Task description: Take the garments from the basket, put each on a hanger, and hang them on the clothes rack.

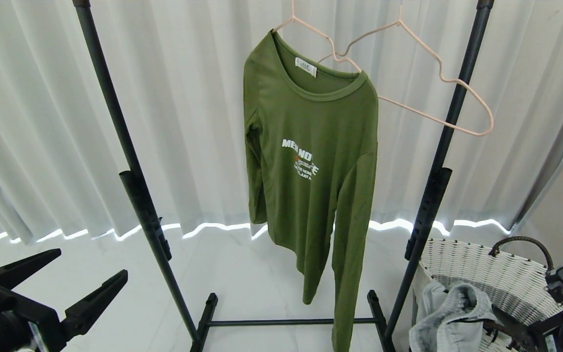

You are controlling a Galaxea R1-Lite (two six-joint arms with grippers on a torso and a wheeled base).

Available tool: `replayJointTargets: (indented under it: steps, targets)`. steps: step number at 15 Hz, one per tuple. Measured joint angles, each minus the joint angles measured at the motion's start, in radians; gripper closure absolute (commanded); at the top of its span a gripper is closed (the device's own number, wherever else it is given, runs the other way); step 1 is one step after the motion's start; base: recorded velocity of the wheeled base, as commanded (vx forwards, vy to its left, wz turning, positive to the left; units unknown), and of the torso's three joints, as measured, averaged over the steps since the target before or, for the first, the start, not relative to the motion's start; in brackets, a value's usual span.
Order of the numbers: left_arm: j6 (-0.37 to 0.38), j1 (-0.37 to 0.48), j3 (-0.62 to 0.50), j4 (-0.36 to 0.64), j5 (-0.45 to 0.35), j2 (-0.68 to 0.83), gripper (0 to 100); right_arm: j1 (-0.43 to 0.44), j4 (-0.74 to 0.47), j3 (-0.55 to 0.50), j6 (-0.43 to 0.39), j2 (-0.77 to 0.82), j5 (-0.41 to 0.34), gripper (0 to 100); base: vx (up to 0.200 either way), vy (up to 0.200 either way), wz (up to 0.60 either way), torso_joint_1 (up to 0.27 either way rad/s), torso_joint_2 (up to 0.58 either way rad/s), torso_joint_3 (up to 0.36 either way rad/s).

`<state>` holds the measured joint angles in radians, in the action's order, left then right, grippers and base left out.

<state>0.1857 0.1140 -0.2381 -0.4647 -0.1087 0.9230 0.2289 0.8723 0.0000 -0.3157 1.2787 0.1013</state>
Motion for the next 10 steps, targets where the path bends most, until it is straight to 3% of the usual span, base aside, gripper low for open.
replayJointTargets:
  steps: [8, 10]
  targets:
    - [0.002, 0.013, 0.003, 0.0, 0.0, 0.004, 0, 0.021, 0.011, 0.0, 0.036, 0.247, 0.0, 0, 0.0, 0.0, 0.0, 0.0, 0.0, 0.0]
    - [0.002, 0.015, 0.003, 0.0, 0.0, 0.004, 0, 0.022, 0.087, 0.0, 0.063, 0.309, 0.0, 0, 0.0, 0.0, 0.0, 0.0, 0.0, 0.0]
